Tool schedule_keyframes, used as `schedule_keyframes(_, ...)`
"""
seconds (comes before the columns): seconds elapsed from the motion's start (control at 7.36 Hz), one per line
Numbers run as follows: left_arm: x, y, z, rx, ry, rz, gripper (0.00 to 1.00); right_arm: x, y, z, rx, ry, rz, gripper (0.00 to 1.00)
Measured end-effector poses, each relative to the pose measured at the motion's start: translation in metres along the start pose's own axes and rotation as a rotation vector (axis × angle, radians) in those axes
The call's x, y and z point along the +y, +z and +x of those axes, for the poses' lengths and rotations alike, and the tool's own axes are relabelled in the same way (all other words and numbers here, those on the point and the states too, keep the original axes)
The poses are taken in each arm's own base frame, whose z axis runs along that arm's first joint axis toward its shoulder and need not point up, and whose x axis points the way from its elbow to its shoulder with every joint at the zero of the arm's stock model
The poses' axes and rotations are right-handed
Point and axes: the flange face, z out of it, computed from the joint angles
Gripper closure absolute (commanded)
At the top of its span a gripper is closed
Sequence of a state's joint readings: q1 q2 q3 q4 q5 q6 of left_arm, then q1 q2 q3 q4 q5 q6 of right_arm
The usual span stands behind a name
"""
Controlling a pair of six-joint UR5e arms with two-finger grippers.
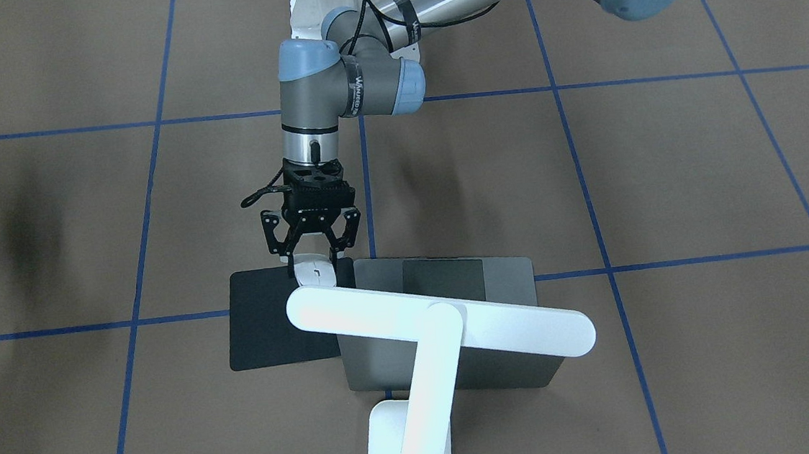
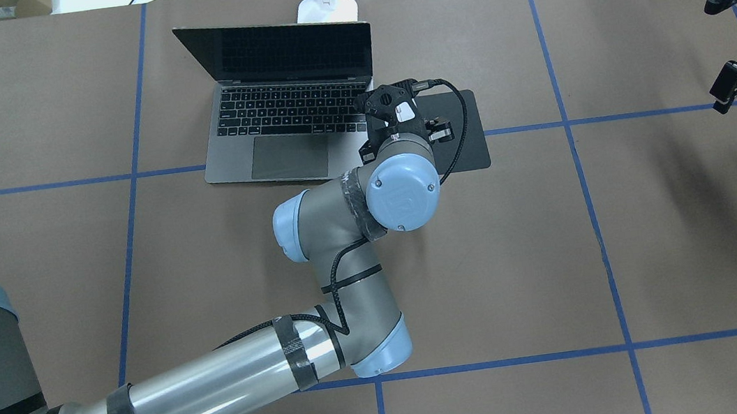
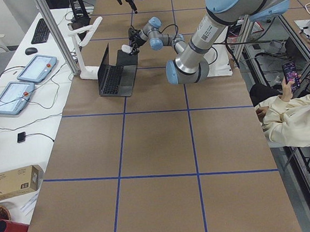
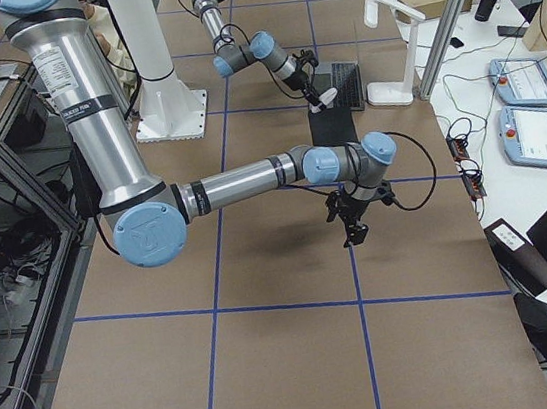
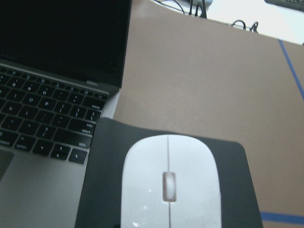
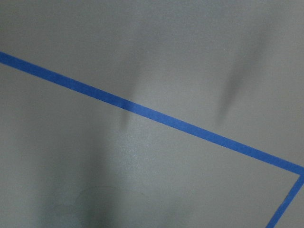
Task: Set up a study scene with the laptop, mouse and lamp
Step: 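Lower the mouse onto the pad and open the left gripper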
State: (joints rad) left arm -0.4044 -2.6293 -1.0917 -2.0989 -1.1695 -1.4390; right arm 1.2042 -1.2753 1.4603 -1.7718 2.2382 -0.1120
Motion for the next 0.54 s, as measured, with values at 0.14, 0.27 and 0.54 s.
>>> schedule_keyframes(0.14,0.002,0.008,0.0,-0.011,-0.016,0.019,0.91,0.0,0.0,0.0,-0.001,0.0,0.0,0.0)
schedule_keyframes(0.27,0.006,0.014,-0.002,-0.023,-0.024,0.028,0.88,0.0,0.0,0.0,-0.001,0.0,0.001,0.0)
schedule_keyframes(0.54,0.01,0.023,-0.006,-0.044,-0.022,0.034,0.18,0.0,-0.001,-0.001,-0.003,-0.001,0.002,0.0)
